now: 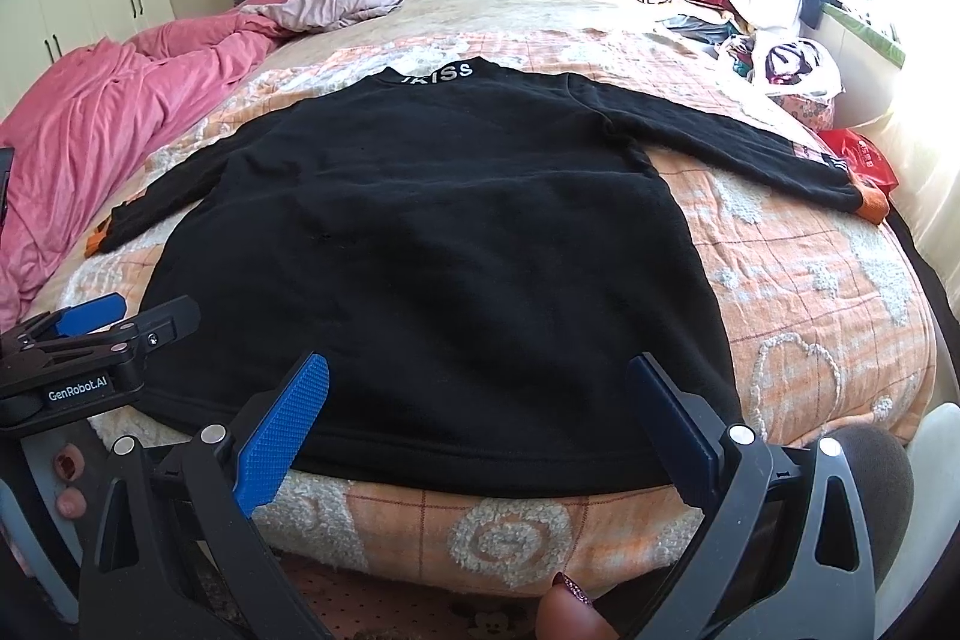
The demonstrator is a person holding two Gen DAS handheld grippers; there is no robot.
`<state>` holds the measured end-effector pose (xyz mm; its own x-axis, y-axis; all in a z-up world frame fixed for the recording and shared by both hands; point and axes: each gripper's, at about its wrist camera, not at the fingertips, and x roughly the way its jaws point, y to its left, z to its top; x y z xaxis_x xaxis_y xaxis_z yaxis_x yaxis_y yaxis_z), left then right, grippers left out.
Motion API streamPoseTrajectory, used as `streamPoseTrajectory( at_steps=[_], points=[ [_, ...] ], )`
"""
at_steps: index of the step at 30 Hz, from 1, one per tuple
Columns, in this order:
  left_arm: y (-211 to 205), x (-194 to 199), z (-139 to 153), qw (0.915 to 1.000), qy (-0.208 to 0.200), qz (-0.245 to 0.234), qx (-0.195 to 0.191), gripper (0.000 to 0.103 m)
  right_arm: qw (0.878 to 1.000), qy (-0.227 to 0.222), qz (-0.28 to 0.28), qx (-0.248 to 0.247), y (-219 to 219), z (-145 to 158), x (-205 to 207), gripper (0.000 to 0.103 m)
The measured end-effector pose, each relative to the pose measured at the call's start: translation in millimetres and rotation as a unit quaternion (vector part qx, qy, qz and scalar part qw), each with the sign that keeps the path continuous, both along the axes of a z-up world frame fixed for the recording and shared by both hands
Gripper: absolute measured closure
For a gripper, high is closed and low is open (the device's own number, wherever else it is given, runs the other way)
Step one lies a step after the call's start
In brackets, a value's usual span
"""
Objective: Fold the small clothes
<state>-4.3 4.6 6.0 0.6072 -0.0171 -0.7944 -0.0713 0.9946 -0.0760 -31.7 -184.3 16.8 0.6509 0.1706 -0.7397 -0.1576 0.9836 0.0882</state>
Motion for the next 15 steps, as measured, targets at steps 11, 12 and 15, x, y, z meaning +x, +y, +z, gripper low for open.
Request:
streamPoseTrajectory(
  at_steps=[11, 12, 15],
  points=[
    [0.1, -0.5, 0.5, 1.0, -0.001, 0.001, 0.0, 0.009, 1.0, 0.0, 0.0, 0.0, -0.2, 0.8, 0.0, 0.004],
    [0.2, -0.6, 0.6, 1.0, -0.001, 0.001, 0.0, 0.009, 1.0, 0.0, 0.0, 0.0, 0.1, 1.3, 0.0, 0.004],
    [0.6, -0.2, 0.6, 1.0, -0.001, 0.001, -0.001, 0.009, 1.0, 0.0, -0.001, -0.001, 0.2, 1.5, 0.3, 0.004]
  ],
)
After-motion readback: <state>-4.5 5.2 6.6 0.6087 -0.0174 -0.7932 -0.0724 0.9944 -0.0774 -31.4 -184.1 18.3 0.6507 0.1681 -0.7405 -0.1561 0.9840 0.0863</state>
